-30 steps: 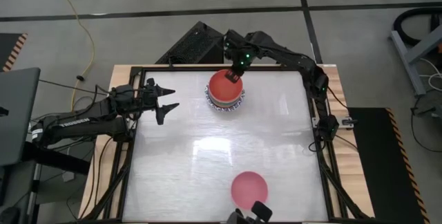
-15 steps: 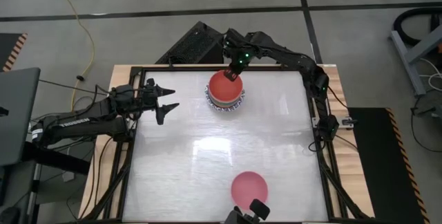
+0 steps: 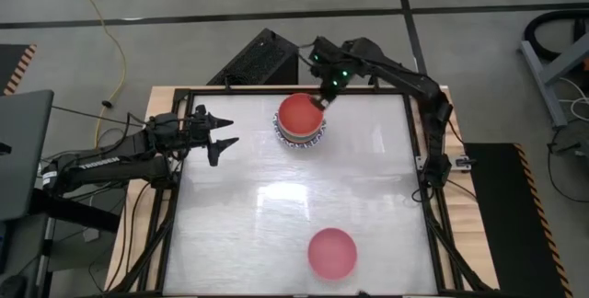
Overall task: Nest bowls inside each other
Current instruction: Stack the pink bowl on top of the orange bowl
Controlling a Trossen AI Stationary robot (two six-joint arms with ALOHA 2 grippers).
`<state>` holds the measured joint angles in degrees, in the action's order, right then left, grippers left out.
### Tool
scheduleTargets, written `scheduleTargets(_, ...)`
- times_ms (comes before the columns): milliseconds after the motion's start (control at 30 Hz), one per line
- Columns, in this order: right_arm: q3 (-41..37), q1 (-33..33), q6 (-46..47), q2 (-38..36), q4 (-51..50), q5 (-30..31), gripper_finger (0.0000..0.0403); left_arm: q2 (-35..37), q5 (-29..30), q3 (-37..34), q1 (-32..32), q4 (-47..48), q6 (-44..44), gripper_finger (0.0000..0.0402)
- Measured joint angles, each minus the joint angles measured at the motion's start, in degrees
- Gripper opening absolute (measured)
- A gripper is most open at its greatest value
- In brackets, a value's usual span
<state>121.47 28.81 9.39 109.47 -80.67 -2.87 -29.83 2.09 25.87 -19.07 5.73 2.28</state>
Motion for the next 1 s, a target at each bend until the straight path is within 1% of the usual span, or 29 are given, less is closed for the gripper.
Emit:
scheduleTargets(133,-0.04,-6.01,2.03,-1.13,-9.17,-0.15,0.0086,0.01,0.00,0.00,0.00,0.03,-0.04,0.0274)
scheduleTargets(333,-2.57,-19.17,4.90,-1.70,-9.09,-0.84,0.0086,-0.01,-0.73,0.00,0.00,2.84,-0.04,0.0274)
scheduleTargets(467,-6.12,-27.55,9.66,-1.46,-8.44,-0.37,0.0086,-0.01,-0.76,0.00,0.02,4.55,-0.04,0.0274)
scheduleTargets(667,-12.77,-38.00,18.75,-1.46,-4.61,-0.09,0.0086,-0.01,-0.78,0.00,0.02,4.40,0.00,0.0274)
scheduleTargets(767,-16.57,-42.53,23.73,-1.46,0.71,-0.09,0.0086,0.01,-0.78,0.00,0.00,4.40,0.12,0.0274)
scheduleTargets(867,-19.29,-46.81,26.77,-1.38,6.97,0.01,0.0086,0.01,-0.79,0.00,0.01,4.33,0.13,0.0274)
scheduleTargets(967,-21.40,-49.83,30.38,-1.44,14.05,1.35,0.0086,0.01,-0.79,0.00,0.02,4.32,0.13,0.0274)
scheduleTargets(1000,-21.75,-50.55,31.77,-1.43,14.99,1.98,0.0087,0.00,-0.79,0.00,0.01,4.30,0.13,0.0274)
